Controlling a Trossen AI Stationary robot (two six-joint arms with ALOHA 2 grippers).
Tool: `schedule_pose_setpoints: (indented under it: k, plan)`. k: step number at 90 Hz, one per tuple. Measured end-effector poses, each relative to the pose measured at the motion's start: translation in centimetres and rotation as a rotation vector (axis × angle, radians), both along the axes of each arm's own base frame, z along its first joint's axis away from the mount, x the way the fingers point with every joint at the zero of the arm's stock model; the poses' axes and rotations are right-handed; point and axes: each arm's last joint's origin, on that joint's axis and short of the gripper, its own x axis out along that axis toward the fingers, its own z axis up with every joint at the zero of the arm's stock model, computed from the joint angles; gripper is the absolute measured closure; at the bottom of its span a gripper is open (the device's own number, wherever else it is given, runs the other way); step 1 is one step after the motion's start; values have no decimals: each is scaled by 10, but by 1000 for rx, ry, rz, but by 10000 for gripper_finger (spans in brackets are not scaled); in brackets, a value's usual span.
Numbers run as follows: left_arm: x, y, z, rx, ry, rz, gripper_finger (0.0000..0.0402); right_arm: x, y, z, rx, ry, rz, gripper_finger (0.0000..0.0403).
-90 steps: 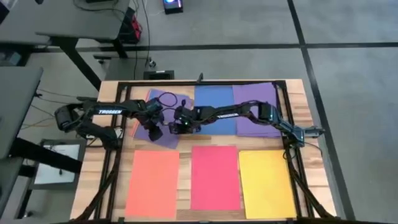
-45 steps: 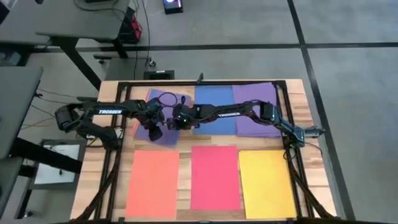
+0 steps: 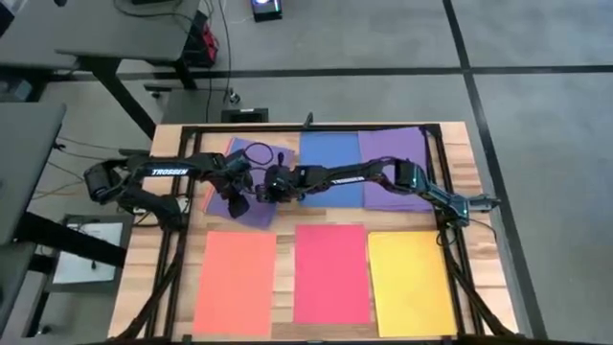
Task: Organize paper
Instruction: Stack the purple paper on the top right purple papers
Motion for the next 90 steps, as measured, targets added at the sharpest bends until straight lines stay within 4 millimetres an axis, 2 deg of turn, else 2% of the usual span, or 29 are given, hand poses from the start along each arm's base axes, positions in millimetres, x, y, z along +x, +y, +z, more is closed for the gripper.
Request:
schedule_pose_setpoints:
  k: [19,27,32,40,48,60,69,76,84,90]
  plan:
    - [2,2,56,59,-56,-8,283,-17,-8,31,-78,83,109,402]
    - [1,3,85,107,-92,-13,283,-33,-19,65,-129,102,157,403]
    - [-1,2,102,144,-114,-22,283,-46,-29,94,-161,86,163,403]
    - [-3,1,125,203,-171,-32,283,-79,-52,138,-203,107,160,403]
    - [-6,0,138,257,-199,-32,283,-121,-74,175,-211,169,128,403]
    - [-11,1,151,386,-234,21,283,-187,-97,212,-199,312,54,403]
    - [-14,1,154,429,-232,56,283,-224,-101,226,-223,463,-28,403]
    - [-16,0,155,433,-235,71,283,-246,-98,228,-243,525,-121,403]
    - [-16,0,155,430,-237,82,283,-270,-91,218,-229,544,-228,403]
    - [-16,0,155,430,-236,84,283,-289,-82,202,-215,552,-347,403]
